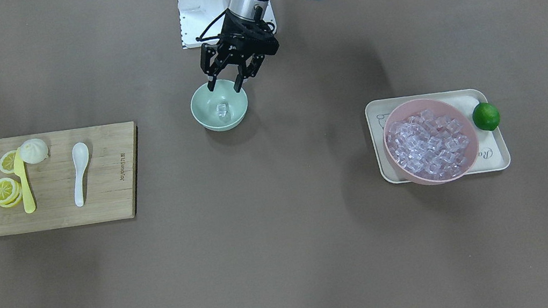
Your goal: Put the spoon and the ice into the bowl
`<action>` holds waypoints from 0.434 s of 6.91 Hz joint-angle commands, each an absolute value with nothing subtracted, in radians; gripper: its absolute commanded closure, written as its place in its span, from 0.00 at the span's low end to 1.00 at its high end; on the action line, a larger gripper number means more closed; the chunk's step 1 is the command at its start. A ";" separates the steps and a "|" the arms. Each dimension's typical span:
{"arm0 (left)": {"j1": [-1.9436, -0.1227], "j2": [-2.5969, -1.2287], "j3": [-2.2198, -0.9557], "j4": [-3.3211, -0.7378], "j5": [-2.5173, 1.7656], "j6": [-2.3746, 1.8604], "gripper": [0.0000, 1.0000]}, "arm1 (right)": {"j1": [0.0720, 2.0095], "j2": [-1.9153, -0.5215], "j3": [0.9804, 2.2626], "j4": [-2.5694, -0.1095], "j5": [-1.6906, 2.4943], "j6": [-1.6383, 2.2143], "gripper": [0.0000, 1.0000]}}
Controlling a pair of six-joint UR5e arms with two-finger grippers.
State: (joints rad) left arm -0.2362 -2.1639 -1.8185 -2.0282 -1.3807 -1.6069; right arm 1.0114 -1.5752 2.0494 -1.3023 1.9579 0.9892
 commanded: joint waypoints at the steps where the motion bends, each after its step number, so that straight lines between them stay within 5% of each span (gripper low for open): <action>1: -0.335 -2.154 -2.022 -1.753 -1.493 -1.513 0.02 | 0.942 -1.556 2.048 -1.302 1.913 1.093 0.03; 3: -0.678 -2.148 -2.063 -1.535 -1.843 -1.256 0.02 | 0.867 -1.542 2.040 -1.301 1.839 1.168 0.05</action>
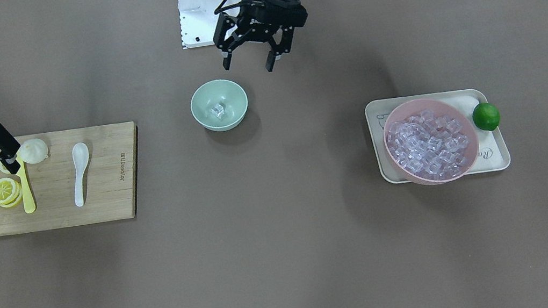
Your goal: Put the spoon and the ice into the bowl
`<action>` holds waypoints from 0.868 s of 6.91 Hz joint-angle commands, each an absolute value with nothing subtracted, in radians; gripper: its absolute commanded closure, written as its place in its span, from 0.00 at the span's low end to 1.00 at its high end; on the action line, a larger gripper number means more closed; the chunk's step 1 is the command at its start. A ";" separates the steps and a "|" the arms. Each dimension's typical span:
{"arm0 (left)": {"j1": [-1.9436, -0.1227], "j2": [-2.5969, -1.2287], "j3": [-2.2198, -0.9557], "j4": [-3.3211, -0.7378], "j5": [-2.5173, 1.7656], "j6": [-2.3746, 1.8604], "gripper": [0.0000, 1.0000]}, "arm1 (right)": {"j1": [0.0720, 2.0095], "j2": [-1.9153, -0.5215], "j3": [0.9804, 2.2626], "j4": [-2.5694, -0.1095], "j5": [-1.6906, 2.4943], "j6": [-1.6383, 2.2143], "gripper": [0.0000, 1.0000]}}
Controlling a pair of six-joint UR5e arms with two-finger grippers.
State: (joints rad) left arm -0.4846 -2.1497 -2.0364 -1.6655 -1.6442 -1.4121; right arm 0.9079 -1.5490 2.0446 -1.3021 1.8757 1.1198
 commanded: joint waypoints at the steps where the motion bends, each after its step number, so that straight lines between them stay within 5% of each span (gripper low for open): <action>1: -0.862 -2.093 -2.057 -1.487 -1.987 -1.038 0.02 | 0.835 -1.530 2.030 -1.301 1.806 1.195 0.06; 3: -1.158 -1.900 -2.004 -1.497 -2.130 -0.500 0.02 | 0.708 -1.462 1.969 -1.299 1.676 1.183 0.07; 6: -1.221 -1.858 -1.960 -1.502 -2.131 -0.325 0.02 | 0.641 -1.439 1.823 -1.098 1.621 1.085 0.07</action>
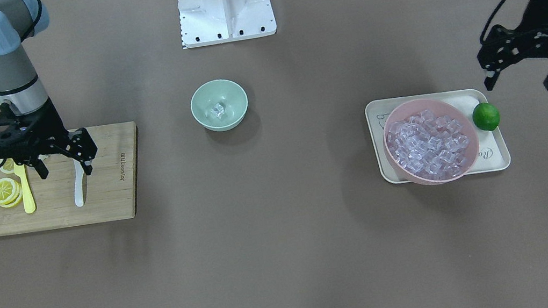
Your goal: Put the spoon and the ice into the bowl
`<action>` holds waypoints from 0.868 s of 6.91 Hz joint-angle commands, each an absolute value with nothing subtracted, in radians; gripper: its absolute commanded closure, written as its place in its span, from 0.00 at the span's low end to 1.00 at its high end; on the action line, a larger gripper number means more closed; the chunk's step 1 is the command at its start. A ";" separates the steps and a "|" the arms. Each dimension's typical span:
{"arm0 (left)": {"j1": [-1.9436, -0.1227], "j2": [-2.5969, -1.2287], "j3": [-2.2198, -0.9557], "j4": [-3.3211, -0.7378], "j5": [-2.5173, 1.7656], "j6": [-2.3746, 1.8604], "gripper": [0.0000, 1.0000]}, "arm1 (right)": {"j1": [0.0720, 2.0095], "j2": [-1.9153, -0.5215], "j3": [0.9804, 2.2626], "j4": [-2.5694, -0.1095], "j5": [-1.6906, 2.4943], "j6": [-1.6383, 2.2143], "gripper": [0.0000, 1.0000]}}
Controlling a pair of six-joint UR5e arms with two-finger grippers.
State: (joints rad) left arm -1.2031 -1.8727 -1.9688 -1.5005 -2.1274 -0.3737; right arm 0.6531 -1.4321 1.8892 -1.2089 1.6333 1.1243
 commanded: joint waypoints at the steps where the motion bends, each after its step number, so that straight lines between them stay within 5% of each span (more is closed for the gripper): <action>1: -1.221 -1.856 -1.960 -1.502 -2.131 -0.325 0.02 | 0.641 -1.478 1.810 -1.048 1.600 1.097 0.10; 6: -1.220 -1.856 -1.922 -1.539 -2.129 -0.324 0.02 | 0.594 -1.502 1.801 -1.034 1.554 1.233 0.34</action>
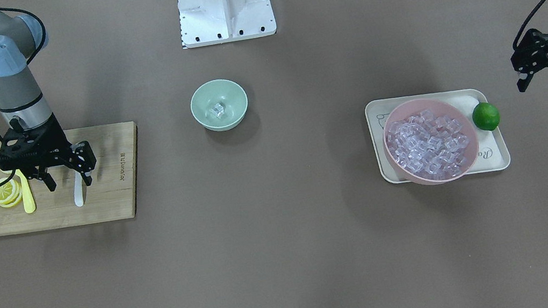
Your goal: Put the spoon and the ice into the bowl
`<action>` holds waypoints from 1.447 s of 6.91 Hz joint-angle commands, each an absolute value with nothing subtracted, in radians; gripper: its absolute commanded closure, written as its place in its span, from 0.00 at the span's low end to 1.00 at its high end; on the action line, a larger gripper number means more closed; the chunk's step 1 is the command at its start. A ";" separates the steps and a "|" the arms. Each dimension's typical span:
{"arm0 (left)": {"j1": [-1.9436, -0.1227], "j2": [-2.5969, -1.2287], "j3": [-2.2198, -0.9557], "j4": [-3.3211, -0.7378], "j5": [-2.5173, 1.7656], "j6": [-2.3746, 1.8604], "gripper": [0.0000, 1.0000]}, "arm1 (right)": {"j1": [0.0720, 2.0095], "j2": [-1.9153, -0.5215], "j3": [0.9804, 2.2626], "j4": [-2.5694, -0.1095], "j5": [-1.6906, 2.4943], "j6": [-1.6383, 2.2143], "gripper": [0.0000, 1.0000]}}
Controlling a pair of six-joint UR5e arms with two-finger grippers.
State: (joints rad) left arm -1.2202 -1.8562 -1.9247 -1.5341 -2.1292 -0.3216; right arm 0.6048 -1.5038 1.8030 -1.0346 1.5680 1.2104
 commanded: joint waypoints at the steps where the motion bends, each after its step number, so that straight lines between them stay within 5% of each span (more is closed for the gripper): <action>1: -1.220 -1.856 -1.922 -1.539 -2.129 -0.324 0.02 | 0.586 -1.500 1.801 -1.034 1.551 1.250 0.38; 6: -1.220 -1.856 -1.924 -1.540 -2.129 -0.333 0.02 | 0.572 -1.494 1.809 -1.034 1.548 1.339 1.00; 10: -1.223 -1.862 -1.899 -1.540 -2.131 -0.312 0.02 | 0.569 -1.370 1.891 -1.122 1.546 1.706 1.00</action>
